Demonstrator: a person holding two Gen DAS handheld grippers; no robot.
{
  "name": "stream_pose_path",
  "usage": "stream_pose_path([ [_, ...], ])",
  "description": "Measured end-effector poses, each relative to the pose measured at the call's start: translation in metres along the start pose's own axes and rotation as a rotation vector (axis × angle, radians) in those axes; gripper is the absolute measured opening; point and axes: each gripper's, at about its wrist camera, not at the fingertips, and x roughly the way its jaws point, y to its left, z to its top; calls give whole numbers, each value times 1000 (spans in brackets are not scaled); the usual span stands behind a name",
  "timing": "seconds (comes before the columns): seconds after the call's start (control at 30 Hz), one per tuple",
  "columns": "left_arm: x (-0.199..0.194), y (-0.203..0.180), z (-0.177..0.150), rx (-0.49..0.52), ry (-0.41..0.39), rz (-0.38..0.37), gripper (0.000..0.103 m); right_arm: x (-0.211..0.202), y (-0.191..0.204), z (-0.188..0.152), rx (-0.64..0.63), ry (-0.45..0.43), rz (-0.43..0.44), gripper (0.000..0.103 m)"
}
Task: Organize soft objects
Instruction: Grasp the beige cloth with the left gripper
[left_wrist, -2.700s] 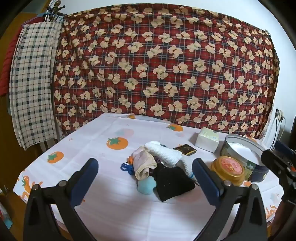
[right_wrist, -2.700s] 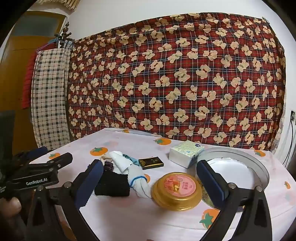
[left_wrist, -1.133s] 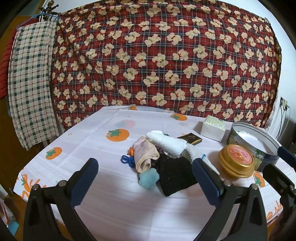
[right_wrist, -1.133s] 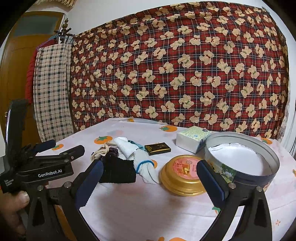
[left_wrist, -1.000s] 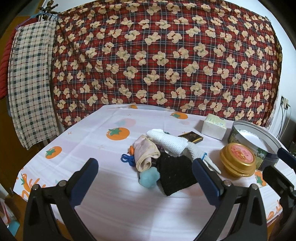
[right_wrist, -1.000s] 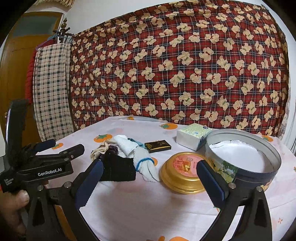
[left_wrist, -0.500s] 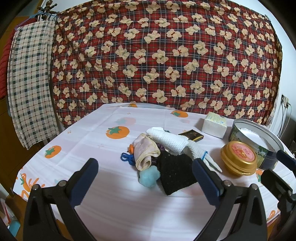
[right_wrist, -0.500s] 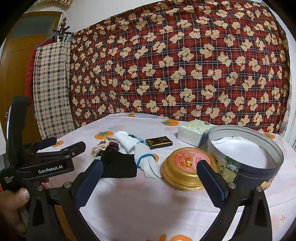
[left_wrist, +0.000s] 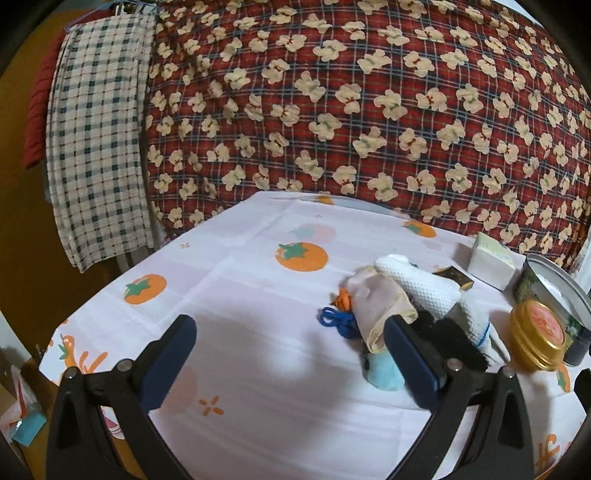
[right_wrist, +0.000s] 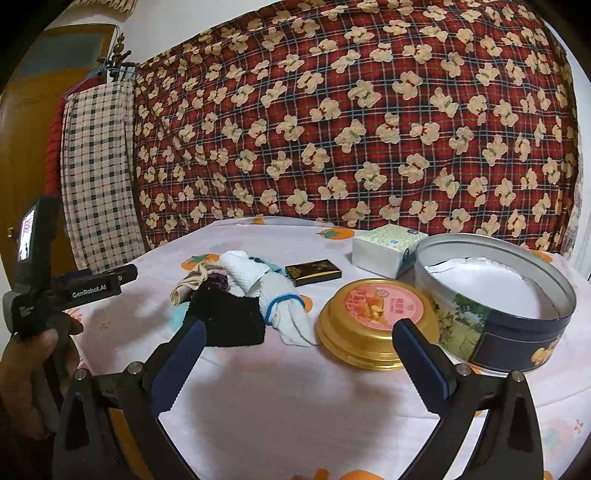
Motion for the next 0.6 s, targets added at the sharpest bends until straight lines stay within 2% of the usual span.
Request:
stream_pose_path([
  [0.13, 6, -11, -4, 46, 22, -30, 101, 8, 4, 2, -30, 29, 22, 102],
  [0.27, 11, -27, -8, 109, 43, -41, 94, 7, 8, 0, -56, 31, 33, 102],
  [0.3, 14, -27, -9, 114, 54, -40, 91, 6, 9, 0, -58, 27, 33, 102],
  [0.4, 20, -18, -6, 90, 79, -35, 90, 6, 7, 2, -49, 20, 35, 102],
  [0.5, 18, -14, -1, 55, 71, -69, 90, 9, 5, 0, -30, 31, 42, 102],
  [0.6, 20, -29, 3, 105, 40, -79, 88, 13, 6, -4, -28, 39, 49, 102],
])
